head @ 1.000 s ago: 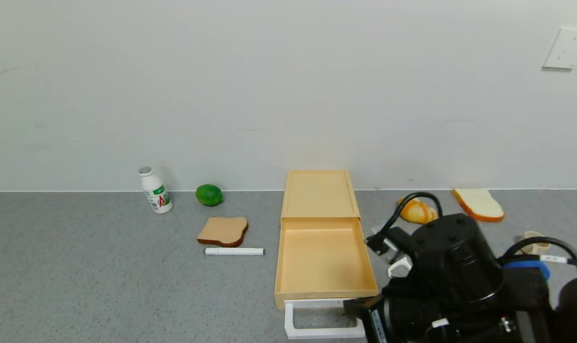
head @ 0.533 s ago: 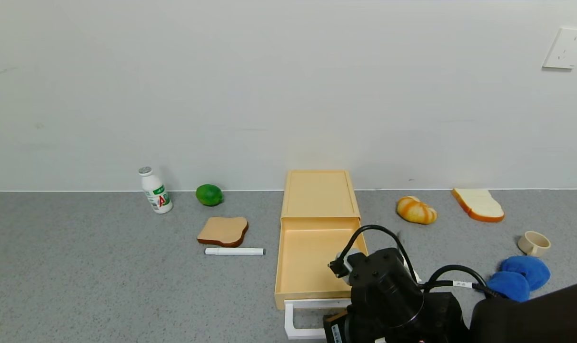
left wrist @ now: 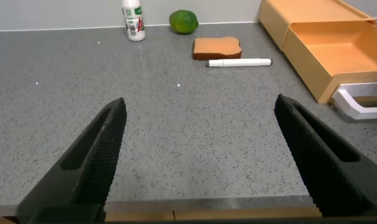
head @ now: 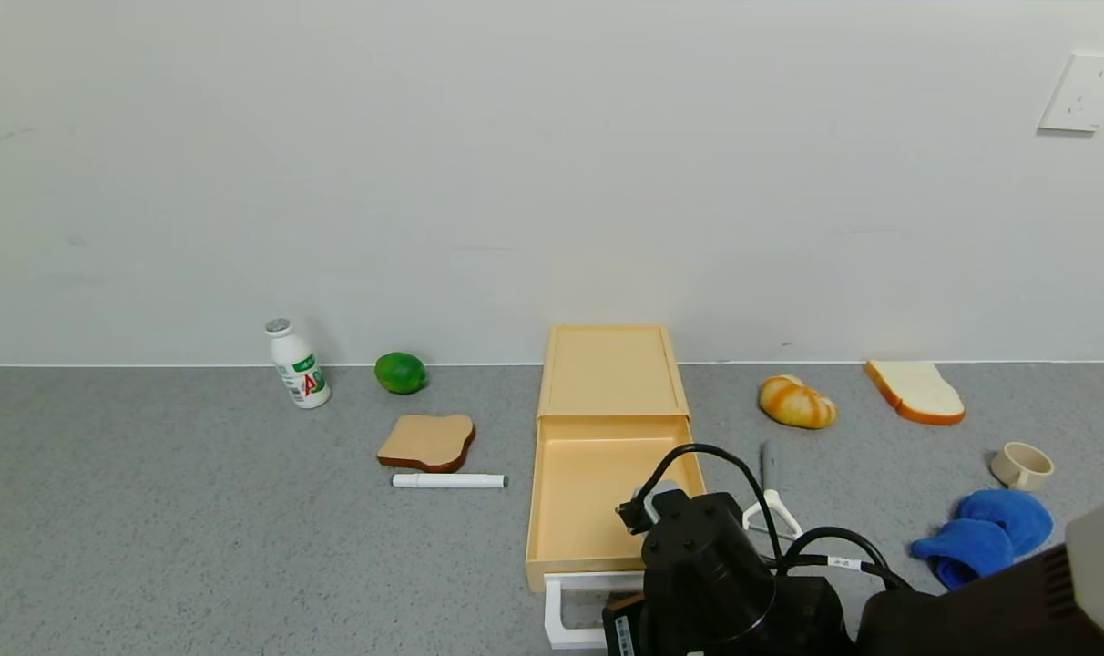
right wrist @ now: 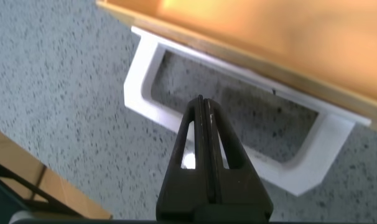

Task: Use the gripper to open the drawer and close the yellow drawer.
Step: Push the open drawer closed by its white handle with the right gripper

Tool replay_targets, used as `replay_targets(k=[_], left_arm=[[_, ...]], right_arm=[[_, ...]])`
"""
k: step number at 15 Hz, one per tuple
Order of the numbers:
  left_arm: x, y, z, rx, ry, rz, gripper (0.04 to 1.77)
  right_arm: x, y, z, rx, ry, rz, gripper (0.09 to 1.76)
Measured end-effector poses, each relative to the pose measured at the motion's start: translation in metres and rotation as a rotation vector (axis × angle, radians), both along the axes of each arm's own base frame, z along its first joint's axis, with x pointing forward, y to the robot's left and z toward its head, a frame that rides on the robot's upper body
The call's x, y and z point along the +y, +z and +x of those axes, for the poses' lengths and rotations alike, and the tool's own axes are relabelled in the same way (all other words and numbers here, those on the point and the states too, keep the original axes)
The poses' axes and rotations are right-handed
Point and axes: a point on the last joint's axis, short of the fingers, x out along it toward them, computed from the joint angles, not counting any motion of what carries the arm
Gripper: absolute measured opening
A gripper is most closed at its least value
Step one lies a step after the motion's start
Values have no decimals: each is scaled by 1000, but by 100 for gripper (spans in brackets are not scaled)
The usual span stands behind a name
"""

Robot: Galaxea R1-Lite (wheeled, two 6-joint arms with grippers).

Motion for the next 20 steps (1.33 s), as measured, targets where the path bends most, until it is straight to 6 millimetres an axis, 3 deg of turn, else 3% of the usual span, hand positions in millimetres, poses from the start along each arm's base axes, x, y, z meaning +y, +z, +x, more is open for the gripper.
replay_targets(k=[13,20], left_arm=[[0,0,0,0,0,0,172],[0,0,0,0,0,0,172]], right_arm=[[1,-11,16,-12,-107,-23,12],[4,-5,31,-36,-134,5,12]])
